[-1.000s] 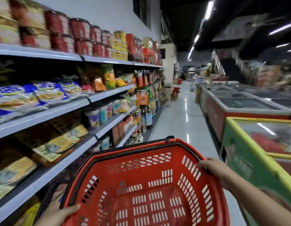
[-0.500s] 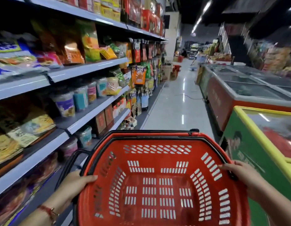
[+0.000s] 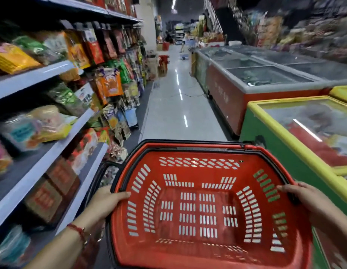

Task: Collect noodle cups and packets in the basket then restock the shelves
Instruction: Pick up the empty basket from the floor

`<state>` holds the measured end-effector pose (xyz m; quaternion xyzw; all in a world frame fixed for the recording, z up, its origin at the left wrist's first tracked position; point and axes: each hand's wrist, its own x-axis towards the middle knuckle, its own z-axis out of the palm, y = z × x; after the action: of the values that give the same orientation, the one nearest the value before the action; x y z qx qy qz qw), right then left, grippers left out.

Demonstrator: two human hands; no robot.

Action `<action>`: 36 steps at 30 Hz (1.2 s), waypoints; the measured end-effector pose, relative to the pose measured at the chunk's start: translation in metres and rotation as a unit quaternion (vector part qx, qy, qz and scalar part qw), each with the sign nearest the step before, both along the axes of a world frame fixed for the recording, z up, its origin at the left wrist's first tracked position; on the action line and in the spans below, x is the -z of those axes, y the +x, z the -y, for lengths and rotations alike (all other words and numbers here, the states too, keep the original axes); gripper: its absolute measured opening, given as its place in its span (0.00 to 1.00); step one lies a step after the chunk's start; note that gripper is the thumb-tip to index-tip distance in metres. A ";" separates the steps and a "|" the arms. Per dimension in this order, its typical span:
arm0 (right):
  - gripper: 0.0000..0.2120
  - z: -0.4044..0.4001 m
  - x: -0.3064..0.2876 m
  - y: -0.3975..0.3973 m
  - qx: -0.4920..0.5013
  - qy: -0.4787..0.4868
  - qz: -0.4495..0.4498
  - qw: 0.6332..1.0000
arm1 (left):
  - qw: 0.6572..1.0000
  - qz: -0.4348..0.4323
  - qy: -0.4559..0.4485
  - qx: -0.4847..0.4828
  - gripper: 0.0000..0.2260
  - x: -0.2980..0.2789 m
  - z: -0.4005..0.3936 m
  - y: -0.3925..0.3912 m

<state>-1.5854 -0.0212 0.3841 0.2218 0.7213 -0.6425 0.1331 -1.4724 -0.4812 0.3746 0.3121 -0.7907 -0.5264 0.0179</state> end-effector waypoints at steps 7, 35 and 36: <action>0.18 0.043 0.023 -0.186 -0.040 0.013 0.018 0.999 | 0.999 0.009 0.020 -0.039 0.08 0.031 0.025 -0.150; 0.12 0.284 0.315 -0.850 -0.131 0.043 0.135 0.981 | 0.985 0.141 0.070 -0.063 0.09 0.305 0.253 -0.764; 0.12 0.291 0.347 -0.870 -0.129 0.044 0.142 0.980 | 0.983 0.149 0.076 -0.077 0.08 0.335 0.256 -0.783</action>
<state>-2.4557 -0.3117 0.0372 0.2212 0.7453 -0.5495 0.3060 -2.2552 -0.7368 0.0393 0.4474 -0.7157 -0.5298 -0.0833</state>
